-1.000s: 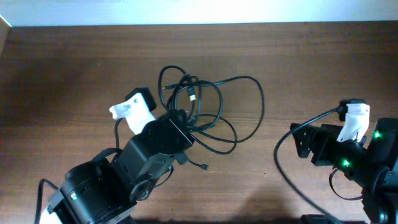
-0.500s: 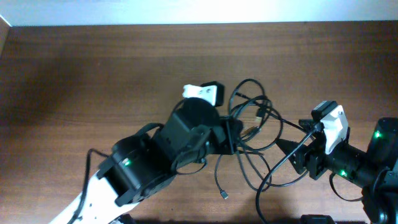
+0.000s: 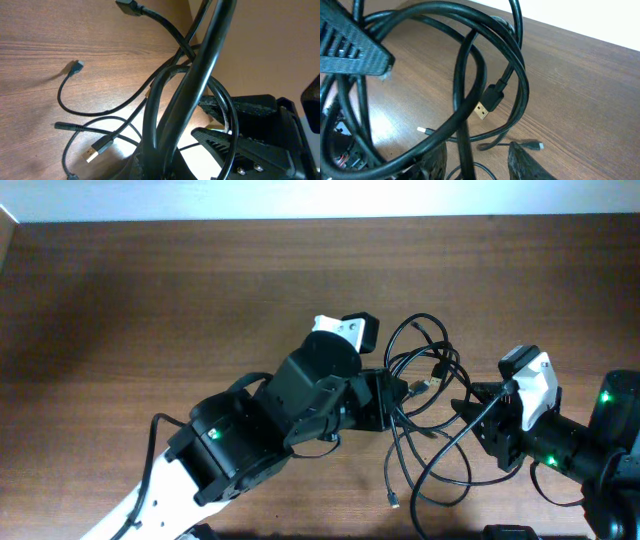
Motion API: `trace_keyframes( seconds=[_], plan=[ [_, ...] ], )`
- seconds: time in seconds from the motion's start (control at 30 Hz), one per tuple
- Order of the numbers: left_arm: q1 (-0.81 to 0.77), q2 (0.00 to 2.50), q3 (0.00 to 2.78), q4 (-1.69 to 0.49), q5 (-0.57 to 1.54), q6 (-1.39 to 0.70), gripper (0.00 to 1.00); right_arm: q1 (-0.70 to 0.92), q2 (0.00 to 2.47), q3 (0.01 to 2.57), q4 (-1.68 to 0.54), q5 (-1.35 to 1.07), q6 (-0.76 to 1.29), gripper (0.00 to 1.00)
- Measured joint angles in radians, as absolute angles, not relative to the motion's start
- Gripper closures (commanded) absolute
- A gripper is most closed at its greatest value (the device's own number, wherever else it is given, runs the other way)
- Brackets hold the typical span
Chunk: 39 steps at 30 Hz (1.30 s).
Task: Untangle cables
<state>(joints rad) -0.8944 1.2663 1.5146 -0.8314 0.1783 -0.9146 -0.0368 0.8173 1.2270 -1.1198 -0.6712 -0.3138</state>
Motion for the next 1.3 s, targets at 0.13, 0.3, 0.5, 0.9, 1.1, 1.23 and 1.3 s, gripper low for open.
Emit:
trace_keyframes(
  seconds=[0.13,0.3,0.5,0.9,1.1,1.23,1.3],
  plan=[
    [-0.894,1.256,1.515,-0.815,0.229,-0.915,1.00,-0.037,0.817,1.227,-1.122,-0.672,-0.314,0.96],
    [-0.897,1.256,1.515,-0.826,0.107,-0.916,1.00,-0.037,0.817,1.227,-1.122,-0.672,-0.275,0.96],
    [-0.901,1.256,1.515,-0.994,-0.279,-1.114,1.00,-0.037,0.817,1.227,-1.137,-0.672,-0.261,0.96],
    [-0.896,1.206,1.515,-1.043,-0.461,-1.221,1.00,-0.037,0.817,1.227,-1.159,-0.598,-0.194,0.07],
    [-0.896,1.200,1.515,-1.013,-0.257,-0.727,1.00,-0.037,0.817,1.227,-1.133,-0.600,-0.160,0.01],
    [-0.895,1.200,1.515,-1.013,0.033,-0.319,1.00,-0.037,0.817,1.227,-1.109,-0.658,-0.149,0.00],
    [-0.896,1.200,1.515,-1.013,0.117,-0.220,1.00,-0.037,0.817,1.227,-1.103,-0.694,-0.144,0.01]
  ],
)
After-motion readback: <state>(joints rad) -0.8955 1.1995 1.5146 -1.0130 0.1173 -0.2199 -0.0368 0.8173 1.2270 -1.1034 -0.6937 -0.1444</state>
